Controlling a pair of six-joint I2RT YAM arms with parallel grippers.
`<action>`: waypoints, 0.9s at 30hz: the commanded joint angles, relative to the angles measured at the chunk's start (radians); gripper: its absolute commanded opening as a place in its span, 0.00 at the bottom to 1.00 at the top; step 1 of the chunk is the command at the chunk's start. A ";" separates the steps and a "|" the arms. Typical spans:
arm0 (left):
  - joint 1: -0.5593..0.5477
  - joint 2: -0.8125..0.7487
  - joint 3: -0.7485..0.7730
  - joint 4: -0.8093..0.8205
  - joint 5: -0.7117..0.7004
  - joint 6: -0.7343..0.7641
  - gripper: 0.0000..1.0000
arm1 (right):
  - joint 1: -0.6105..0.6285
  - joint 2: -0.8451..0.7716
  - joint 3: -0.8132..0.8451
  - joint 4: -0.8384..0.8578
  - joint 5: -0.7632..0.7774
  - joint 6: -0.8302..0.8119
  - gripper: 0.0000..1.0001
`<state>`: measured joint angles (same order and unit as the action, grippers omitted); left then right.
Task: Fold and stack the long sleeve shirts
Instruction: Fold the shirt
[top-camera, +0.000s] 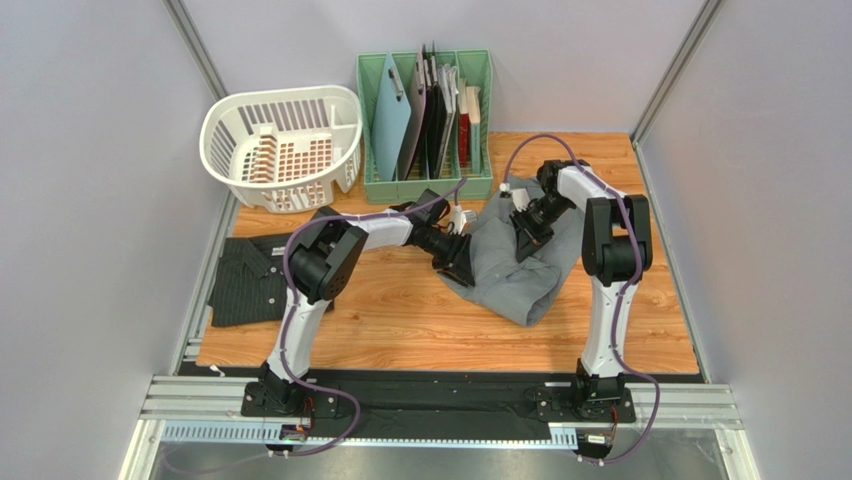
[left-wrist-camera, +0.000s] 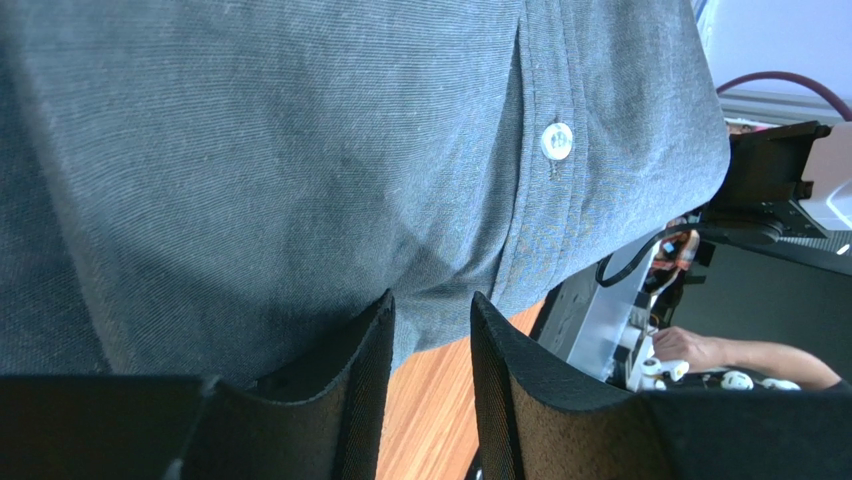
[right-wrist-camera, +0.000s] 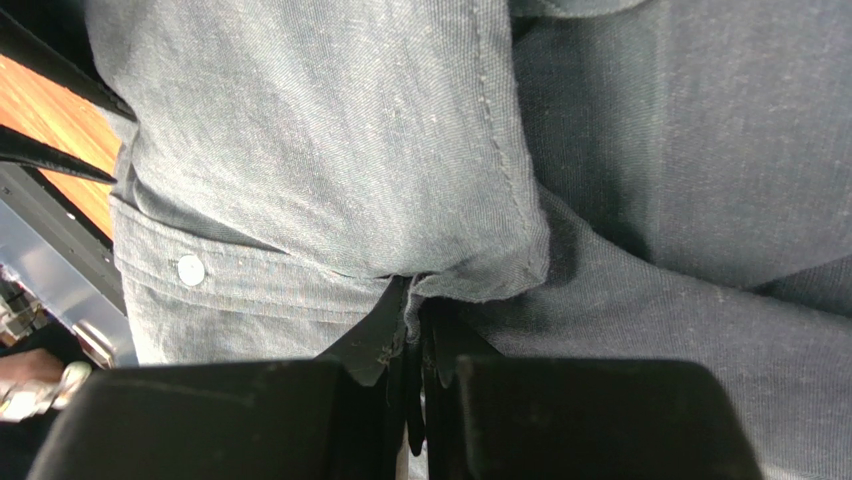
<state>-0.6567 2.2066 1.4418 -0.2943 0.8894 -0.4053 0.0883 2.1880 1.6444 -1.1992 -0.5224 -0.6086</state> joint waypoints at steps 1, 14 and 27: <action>-0.035 -0.033 0.002 0.014 -0.008 0.045 0.41 | 0.011 -0.042 -0.035 0.092 0.029 0.018 0.06; -0.239 -0.134 0.037 0.331 0.065 -0.131 0.44 | 0.011 -0.080 -0.024 0.063 -0.044 0.018 0.06; -0.244 0.127 -0.026 0.380 0.002 -0.284 0.40 | 0.011 -0.079 -0.040 0.107 -0.016 0.026 0.04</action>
<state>-0.8959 2.3081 1.4113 0.1249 0.9943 -0.7013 0.0914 2.1487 1.6005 -1.1477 -0.5323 -0.5930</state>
